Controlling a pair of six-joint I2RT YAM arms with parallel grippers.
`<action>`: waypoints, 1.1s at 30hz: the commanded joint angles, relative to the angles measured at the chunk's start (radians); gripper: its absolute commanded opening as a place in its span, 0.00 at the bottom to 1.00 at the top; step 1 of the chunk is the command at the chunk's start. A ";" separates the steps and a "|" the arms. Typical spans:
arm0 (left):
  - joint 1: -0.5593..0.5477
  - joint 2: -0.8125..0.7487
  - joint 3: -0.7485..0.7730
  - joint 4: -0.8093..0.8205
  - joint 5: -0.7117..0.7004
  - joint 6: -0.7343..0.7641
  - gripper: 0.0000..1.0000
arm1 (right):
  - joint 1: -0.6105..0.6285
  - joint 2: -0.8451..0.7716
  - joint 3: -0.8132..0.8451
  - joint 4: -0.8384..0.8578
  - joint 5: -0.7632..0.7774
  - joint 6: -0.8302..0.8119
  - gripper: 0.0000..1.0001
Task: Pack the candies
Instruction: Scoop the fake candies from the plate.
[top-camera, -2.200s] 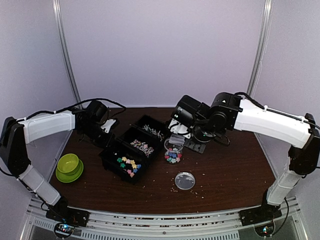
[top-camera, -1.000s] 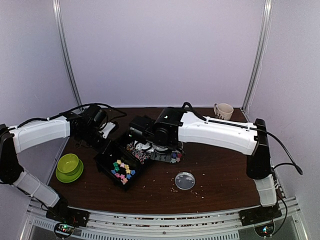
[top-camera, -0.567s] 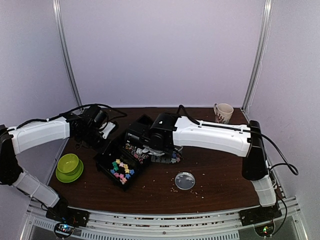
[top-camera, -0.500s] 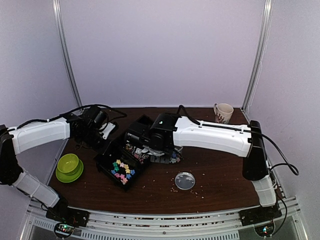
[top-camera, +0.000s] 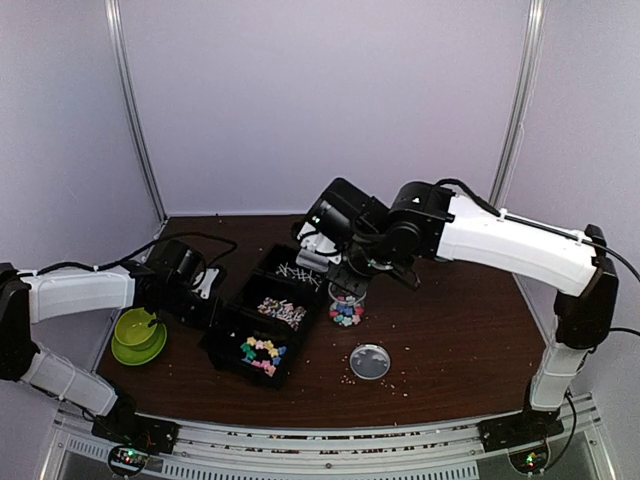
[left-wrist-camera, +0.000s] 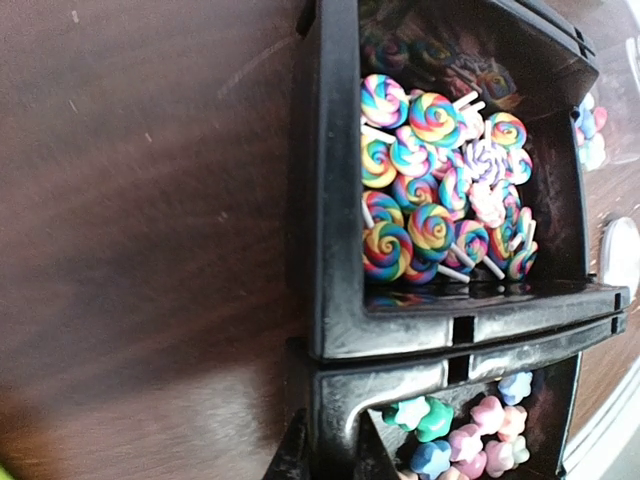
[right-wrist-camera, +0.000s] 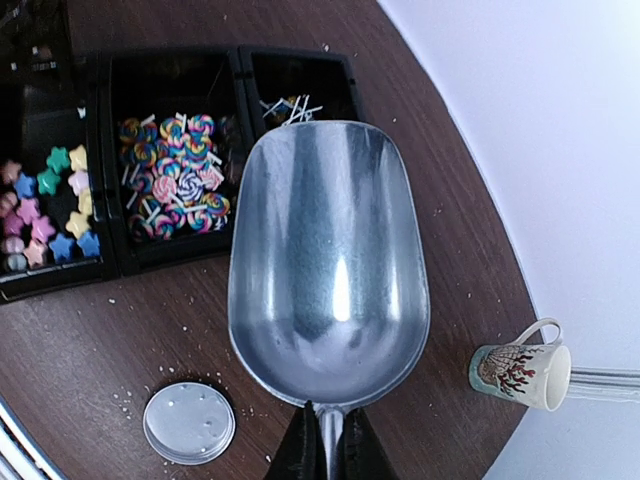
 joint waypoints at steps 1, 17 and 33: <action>0.031 -0.047 -0.072 0.351 0.153 -0.158 0.00 | -0.005 -0.081 -0.051 0.115 -0.033 0.035 0.00; 0.162 0.057 -0.376 0.981 0.405 -0.478 0.00 | -0.012 -0.143 -0.157 0.153 -0.038 0.051 0.00; 0.162 -0.099 -0.091 0.245 0.217 -0.140 0.00 | -0.013 -0.057 -0.053 0.021 -0.052 -0.017 0.00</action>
